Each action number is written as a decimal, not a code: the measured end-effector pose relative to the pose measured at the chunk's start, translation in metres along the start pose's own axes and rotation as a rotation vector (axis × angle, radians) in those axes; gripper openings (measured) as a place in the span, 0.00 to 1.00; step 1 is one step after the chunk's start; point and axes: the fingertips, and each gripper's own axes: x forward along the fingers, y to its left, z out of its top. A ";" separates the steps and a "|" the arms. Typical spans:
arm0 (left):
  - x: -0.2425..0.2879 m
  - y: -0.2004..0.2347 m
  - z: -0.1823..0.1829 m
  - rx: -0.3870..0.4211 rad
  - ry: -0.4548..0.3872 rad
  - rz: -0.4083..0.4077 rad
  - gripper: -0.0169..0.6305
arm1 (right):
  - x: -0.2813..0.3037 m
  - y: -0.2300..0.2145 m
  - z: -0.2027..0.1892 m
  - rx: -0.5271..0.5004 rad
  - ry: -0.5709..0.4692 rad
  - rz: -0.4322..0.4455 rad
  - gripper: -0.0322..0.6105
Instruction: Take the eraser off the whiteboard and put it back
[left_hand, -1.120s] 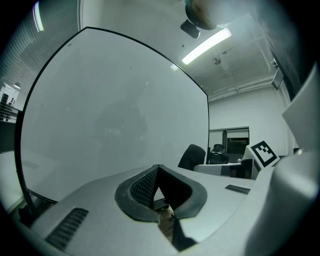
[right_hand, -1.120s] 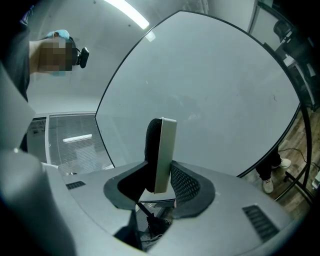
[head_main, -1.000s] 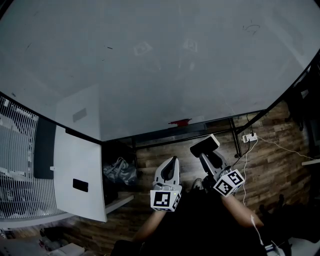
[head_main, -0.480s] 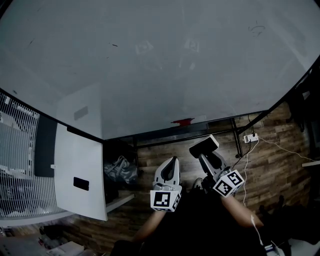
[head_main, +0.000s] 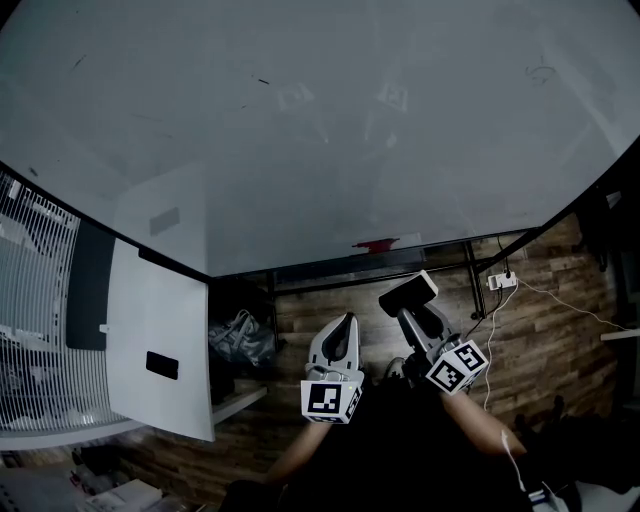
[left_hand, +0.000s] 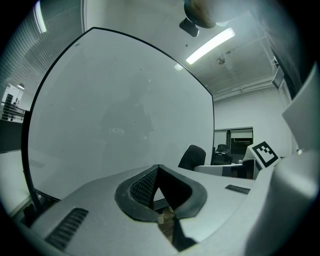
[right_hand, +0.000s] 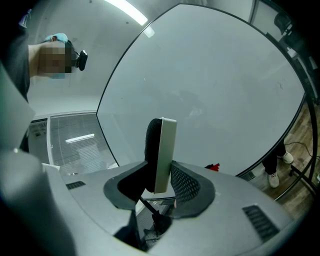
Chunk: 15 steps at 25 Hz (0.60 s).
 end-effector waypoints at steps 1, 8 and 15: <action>-0.001 0.003 0.000 -0.002 -0.001 0.000 0.03 | 0.002 0.000 -0.001 0.004 0.002 -0.002 0.28; -0.008 0.027 0.001 -0.013 -0.009 -0.008 0.03 | 0.021 0.010 -0.010 0.016 -0.005 -0.021 0.28; -0.010 0.045 -0.001 -0.006 -0.012 -0.031 0.03 | 0.035 0.021 -0.026 0.050 -0.028 -0.031 0.28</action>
